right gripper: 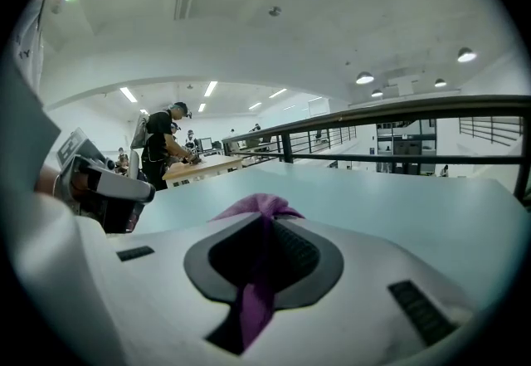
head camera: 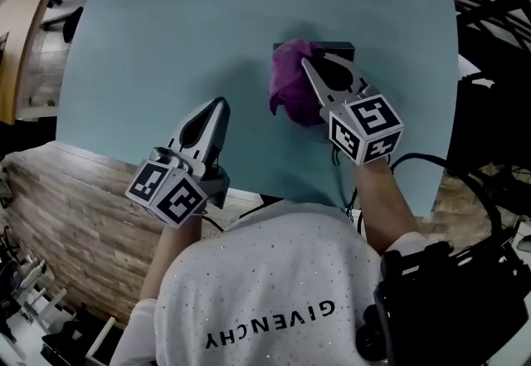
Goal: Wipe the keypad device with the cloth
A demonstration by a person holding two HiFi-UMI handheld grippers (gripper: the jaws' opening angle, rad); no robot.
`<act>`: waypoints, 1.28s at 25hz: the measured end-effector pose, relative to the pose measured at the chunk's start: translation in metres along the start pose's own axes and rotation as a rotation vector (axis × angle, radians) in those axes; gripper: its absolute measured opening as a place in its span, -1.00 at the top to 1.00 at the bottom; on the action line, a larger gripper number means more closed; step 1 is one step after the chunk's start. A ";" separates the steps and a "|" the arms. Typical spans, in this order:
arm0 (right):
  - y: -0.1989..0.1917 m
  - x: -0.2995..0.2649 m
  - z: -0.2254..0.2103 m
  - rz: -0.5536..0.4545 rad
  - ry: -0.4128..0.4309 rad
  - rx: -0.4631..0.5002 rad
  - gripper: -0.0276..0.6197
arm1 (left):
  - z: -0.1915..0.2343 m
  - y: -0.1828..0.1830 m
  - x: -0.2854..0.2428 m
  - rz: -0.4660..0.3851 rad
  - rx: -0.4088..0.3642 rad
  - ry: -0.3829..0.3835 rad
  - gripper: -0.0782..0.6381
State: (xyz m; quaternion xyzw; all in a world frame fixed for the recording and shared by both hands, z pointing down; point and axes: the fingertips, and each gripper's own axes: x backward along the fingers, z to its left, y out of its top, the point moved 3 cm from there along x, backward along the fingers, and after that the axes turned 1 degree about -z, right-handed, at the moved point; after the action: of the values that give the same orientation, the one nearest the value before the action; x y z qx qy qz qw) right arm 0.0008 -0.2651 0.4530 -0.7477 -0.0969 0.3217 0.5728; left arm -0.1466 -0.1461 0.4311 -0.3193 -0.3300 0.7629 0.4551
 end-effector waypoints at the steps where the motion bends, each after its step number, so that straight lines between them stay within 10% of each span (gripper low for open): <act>1: 0.001 0.002 -0.003 0.000 -0.011 0.001 0.80 | -0.001 0.002 -0.001 0.000 -0.001 -0.005 0.78; 32: -0.042 0.081 -0.077 -0.038 -0.307 -0.175 0.82 | -0.036 -0.023 0.035 0.021 -0.008 0.014 0.78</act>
State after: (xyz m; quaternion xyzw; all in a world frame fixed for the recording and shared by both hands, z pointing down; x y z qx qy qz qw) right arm 0.1188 -0.2713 0.4717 -0.7347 -0.2251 0.4115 0.4901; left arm -0.1206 -0.0984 0.4222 -0.3300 -0.3266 0.7639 0.4483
